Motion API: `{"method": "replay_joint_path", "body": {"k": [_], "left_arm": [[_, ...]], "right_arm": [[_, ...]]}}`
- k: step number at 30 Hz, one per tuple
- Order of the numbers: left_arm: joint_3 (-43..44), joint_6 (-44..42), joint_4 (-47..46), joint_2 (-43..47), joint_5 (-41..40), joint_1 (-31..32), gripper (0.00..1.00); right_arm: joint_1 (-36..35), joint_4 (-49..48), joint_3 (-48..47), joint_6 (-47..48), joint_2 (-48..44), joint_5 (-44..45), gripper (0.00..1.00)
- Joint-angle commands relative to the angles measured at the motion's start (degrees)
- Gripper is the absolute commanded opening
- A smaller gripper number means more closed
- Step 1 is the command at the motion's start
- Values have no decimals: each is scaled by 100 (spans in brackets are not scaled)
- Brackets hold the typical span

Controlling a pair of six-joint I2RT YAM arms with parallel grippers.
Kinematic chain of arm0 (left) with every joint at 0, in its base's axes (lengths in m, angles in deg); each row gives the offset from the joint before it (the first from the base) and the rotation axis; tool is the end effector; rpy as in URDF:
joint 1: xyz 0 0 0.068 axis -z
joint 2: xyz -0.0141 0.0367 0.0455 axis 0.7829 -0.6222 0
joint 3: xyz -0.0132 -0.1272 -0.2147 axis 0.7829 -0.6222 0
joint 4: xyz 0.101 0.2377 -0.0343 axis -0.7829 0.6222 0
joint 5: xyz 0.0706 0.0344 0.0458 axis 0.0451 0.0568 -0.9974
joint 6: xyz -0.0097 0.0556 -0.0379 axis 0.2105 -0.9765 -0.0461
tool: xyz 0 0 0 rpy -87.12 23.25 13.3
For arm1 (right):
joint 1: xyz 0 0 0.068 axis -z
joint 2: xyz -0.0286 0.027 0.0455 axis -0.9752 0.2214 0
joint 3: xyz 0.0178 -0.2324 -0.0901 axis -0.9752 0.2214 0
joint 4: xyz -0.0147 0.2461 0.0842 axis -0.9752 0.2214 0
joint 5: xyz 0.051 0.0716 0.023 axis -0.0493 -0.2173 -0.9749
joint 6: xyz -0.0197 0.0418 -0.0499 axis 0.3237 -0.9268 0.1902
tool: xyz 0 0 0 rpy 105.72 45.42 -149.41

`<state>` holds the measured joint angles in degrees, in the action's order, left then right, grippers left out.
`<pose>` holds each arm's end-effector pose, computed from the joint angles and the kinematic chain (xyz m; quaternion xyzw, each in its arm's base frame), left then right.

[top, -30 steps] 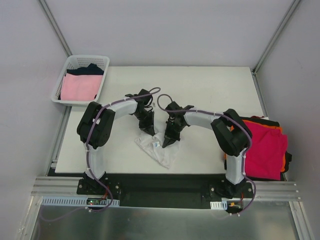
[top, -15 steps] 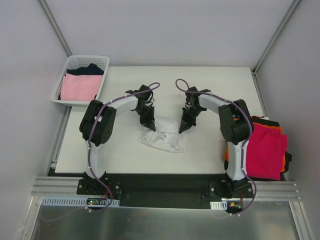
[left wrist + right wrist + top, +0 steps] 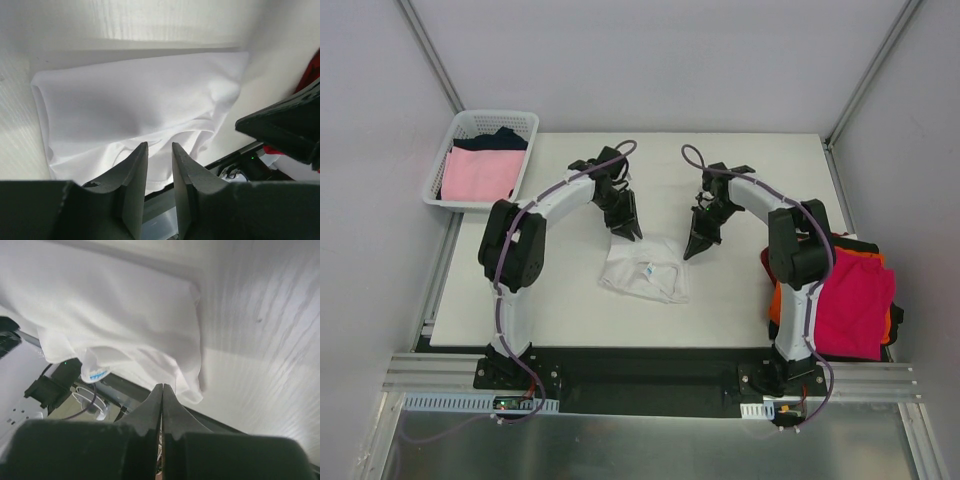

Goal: Fold and stack the t-shirts

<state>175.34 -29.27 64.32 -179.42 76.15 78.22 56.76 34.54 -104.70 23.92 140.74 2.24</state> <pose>0.3691 -0.2119 0.1664 -0.0133 0.9518 -0.2963 0.0779 0.3563 0.1613 0.1321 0.0790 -0.9631 -0.2566 0.0189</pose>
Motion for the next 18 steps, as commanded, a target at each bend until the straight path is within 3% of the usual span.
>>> {"method": "replay_joint_path", "body": {"k": [1, 5, 13, 18], "left_arm": [[490, 338, 587, 367, 88, 90, 27], [456, 294, 886, 535, -238, 64, 30], [261, -180, 1264, 351, 131, -24, 1], [209, -312, 1371, 175, 9, -156, 0]], "right_arm": [[76, 765, -254, 460, -472, -372, 2], [146, 844, -263, 723, -429, -566, 2], [225, 739, -535, 417, -77, -514, 1], [295, 826, -790, 319, 37, -408, 1]]}}
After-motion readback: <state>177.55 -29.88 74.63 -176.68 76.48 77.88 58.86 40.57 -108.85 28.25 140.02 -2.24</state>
